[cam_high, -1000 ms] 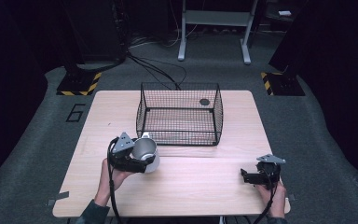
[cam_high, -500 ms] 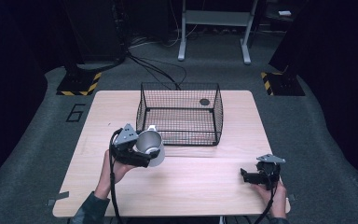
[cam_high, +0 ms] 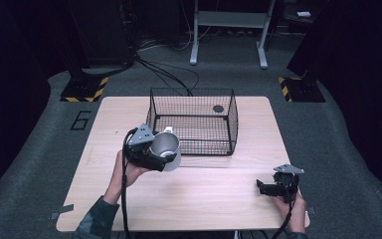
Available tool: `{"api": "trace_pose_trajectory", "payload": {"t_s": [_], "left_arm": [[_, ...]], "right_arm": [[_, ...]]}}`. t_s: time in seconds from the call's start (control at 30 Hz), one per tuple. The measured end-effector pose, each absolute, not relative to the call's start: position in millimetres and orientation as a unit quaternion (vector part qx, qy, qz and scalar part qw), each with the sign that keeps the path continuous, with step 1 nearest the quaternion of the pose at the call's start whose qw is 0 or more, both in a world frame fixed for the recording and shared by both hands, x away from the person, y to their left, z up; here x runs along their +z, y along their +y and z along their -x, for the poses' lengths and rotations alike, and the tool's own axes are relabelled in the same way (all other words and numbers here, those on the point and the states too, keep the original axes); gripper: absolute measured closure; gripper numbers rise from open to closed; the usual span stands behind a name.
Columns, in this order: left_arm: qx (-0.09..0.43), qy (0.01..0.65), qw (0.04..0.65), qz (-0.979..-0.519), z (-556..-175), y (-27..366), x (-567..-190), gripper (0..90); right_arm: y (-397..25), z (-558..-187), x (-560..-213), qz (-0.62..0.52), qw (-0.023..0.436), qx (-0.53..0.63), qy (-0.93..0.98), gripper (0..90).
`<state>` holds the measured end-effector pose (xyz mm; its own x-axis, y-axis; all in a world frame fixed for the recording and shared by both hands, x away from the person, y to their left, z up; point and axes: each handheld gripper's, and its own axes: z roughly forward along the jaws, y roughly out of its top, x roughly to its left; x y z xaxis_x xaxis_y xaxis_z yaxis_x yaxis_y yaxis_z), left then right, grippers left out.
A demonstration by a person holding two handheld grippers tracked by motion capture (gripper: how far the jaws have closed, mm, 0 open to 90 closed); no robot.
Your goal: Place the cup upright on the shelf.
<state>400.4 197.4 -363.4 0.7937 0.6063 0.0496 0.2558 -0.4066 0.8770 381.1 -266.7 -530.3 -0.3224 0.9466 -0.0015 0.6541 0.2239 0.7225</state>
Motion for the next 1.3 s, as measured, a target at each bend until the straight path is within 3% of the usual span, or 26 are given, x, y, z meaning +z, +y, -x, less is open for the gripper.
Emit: {"api": "trace_pose_trajectory", "payload": {"t_s": [1.3], "left_arm": [[0.197, 0.239, 0.474, -0.824, -457.6, 170.6, -313.7, 6.3]], "right_arm": [[-269.5, -382.0, -530.1, -0.52, 0.219, 0.323, 0.76, 0.0]]}}
